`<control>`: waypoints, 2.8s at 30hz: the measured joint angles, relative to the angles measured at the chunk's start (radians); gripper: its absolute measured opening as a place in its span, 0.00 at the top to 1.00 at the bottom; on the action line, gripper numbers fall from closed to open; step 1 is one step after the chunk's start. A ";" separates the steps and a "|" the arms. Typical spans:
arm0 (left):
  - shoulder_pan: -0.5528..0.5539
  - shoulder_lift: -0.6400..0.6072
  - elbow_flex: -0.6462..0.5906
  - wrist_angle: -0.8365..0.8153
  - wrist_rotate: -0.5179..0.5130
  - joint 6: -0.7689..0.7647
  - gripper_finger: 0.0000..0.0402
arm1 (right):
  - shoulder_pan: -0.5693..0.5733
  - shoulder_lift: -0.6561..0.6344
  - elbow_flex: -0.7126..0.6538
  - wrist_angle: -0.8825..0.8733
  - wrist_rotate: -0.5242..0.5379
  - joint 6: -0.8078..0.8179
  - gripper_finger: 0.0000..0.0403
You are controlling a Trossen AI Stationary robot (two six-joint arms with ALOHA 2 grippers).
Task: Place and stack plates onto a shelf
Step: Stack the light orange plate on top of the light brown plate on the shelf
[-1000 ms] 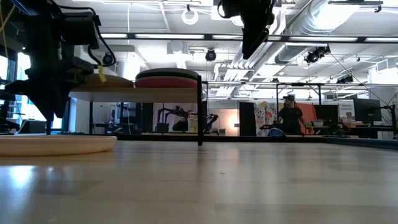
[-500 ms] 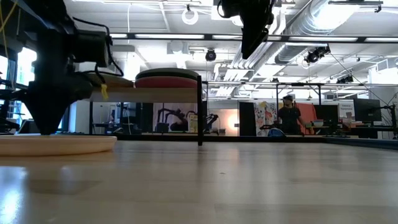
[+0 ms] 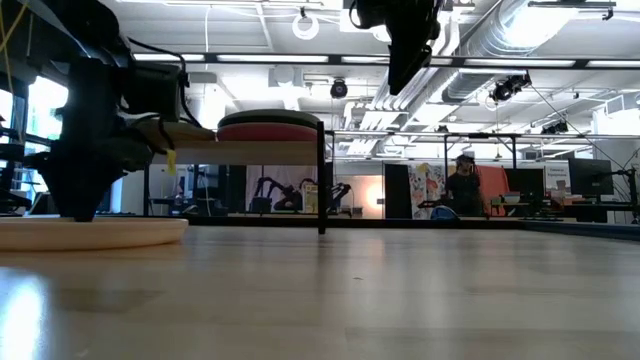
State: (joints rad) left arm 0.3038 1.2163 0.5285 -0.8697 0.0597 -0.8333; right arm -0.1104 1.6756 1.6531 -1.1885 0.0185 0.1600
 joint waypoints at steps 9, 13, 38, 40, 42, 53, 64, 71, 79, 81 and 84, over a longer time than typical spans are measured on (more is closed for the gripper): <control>0.000 0.036 0.000 0.034 0.009 0.000 0.74 | 0.000 0.000 0.000 0.000 0.000 0.000 0.68; 0.000 0.052 0.000 0.034 0.008 0.000 0.77 | 0.000 0.000 0.000 0.000 0.000 0.000 0.68; -0.070 -0.036 0.111 -0.048 0.139 -0.084 1.00 | 0.000 0.000 0.000 0.000 0.000 -0.003 0.68; -0.080 -0.057 0.140 -0.076 0.139 -0.100 1.00 | 0.000 0.000 0.000 0.000 0.000 -0.003 0.68; -0.088 -0.080 0.169 -0.103 0.139 -0.115 1.00 | 0.000 0.000 0.000 0.000 0.000 -0.003 0.68; -0.095 -0.194 0.362 -0.344 0.137 -0.203 1.00 | 0.000 0.000 0.000 -0.001 0.000 -0.004 0.68; -0.060 -0.256 0.576 -0.549 -0.018 -0.367 1.00 | 0.000 0.000 0.000 0.000 0.000 -0.004 0.68; 0.048 -0.256 0.690 -0.695 -0.116 -0.386 0.99 | 0.000 0.000 0.000 -0.001 0.000 -0.004 0.68; 0.233 -0.263 0.742 -0.702 -0.199 -0.360 0.99 | 0.000 0.000 0.000 0.000 0.000 -0.004 0.68; 0.284 -0.263 0.742 -0.701 -0.238 -0.364 0.98 | 0.000 0.000 0.000 0.000 0.000 -0.004 0.68; 0.365 -0.262 0.742 -0.698 -0.276 -0.405 0.98 | 0.000 0.000 0.000 0.000 0.000 -0.004 0.68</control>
State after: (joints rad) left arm 0.6693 0.9541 1.2705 -1.5680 -0.2166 -1.2387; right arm -0.1104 1.6756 1.6531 -1.1890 0.0184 0.1560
